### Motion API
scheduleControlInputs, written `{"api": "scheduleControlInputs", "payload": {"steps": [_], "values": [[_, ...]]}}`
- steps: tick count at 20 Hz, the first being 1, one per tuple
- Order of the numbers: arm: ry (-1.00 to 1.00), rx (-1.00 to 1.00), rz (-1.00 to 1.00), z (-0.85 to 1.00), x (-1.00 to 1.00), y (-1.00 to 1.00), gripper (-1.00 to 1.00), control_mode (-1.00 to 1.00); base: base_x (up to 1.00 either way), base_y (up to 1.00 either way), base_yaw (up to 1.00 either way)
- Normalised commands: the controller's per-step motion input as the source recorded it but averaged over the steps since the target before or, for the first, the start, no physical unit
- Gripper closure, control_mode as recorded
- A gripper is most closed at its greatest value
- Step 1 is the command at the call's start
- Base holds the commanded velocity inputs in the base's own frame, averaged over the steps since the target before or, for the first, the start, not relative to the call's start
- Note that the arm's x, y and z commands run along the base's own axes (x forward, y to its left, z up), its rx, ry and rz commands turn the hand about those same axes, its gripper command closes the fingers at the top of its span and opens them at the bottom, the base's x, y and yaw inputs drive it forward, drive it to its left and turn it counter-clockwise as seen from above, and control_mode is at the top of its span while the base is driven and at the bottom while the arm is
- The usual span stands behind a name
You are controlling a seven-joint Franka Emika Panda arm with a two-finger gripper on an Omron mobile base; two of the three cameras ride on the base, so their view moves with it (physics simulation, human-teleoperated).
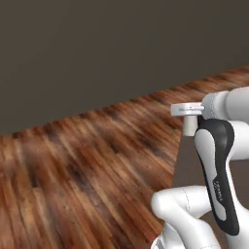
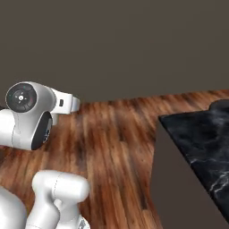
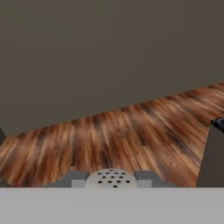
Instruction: Move the ketchup and shaker from the cabinet to the dining counter.
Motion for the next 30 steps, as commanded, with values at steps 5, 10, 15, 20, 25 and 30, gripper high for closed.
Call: {"api": "scheduleControlInputs", "payload": {"steps": [5,10,15,20,25,30], "values": [[0.0,0.0,0.0,0.0,0.0,0.0,1.0,1.0,0.0,-0.27,-0.85],[0.0,0.0,0.0,0.0,0.0,0.0,1.0,1.0,0.0,-0.21,-0.84],[0.0,0.0,0.0,0.0,0.0,0.0,1.0,1.0,0.0,-0.15,-0.82],[0.0,0.0,0.0,0.0,0.0,0.0,1.0,1.0,0.0,-0.03,-0.65],[0.0,0.0,0.0,0.0,0.0,0.0,1.0,1.0,0.05,0.81,-0.18],[0.0,0.0,0.0,0.0,0.0,0.0,1.0,1.0,0.03,1.0,-0.12]]}}
